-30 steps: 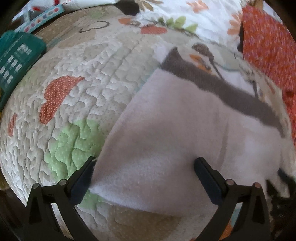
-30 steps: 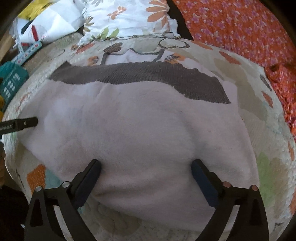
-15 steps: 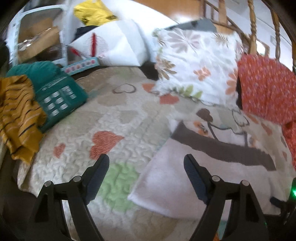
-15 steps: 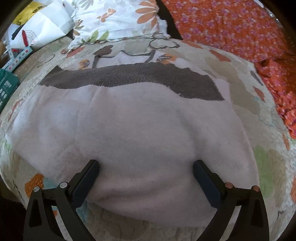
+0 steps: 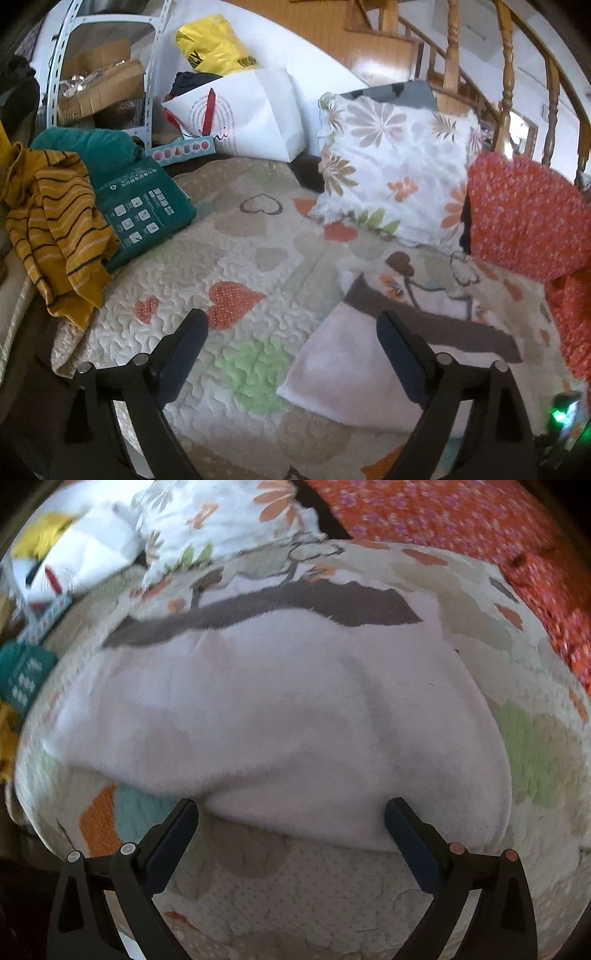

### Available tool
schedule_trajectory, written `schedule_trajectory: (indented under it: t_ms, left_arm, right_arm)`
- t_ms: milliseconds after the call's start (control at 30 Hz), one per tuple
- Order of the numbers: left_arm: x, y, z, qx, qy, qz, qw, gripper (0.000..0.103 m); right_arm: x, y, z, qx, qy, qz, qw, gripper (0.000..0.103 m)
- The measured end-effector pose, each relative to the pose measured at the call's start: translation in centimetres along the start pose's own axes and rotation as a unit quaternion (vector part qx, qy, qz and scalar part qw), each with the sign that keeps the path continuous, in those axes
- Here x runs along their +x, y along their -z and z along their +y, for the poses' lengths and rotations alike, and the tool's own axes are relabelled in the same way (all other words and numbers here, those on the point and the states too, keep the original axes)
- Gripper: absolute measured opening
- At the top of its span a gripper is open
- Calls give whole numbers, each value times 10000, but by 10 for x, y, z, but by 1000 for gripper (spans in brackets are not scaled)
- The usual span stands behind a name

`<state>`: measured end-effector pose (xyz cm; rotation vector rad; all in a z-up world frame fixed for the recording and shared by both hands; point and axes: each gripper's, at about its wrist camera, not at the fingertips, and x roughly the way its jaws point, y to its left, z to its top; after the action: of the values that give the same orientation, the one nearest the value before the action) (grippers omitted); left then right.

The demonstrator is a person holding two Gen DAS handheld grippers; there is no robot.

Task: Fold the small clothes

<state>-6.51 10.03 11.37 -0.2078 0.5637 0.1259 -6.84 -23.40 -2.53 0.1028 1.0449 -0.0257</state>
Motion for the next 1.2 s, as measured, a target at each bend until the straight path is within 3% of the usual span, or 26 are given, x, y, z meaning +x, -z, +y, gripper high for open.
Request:
schedule_trajectory:
  t_ms: [67,133,300,400,767,900,967,1067,1200]
  left_arm:
    - [0,-1,0,-43,24,23,10000,92]
    - [4,-1,-2,-44,28,59,10000,92]
    - [20,4,-12,88,55,333,9994,92]
    - [27,8,-16,127,54,450,9989,92]
    - [37,17,-31,339,5,567,9978,92]
    - [40,18,-31,369,-2,640,9973,92]
    - [42,19,-28,353,-28,661,9972,92]
    - [44,20,-25,349,-63,710,9968,92]
    - [47,22,-21,363,-152,750,9964,92]
  right_arm:
    - [4,4,13,-491,312,-26,9983,103]
    - [3,6,14,-588,368,-149,9975,103]
    - [4,2,10,-453,354,-122,9983,103]
    - [1,11,13,-486,466,-418,9969,103]
    - [-3,19,8,-360,272,-694,9966,103]
    - [1,8,18,-293,645,-212,9973,103]
    - [2,3,18,-350,622,-97,9974,103]
    - [1,10,11,-370,422,-346,9978,103]
    - [0,17,17,-474,572,-550,9957,103]
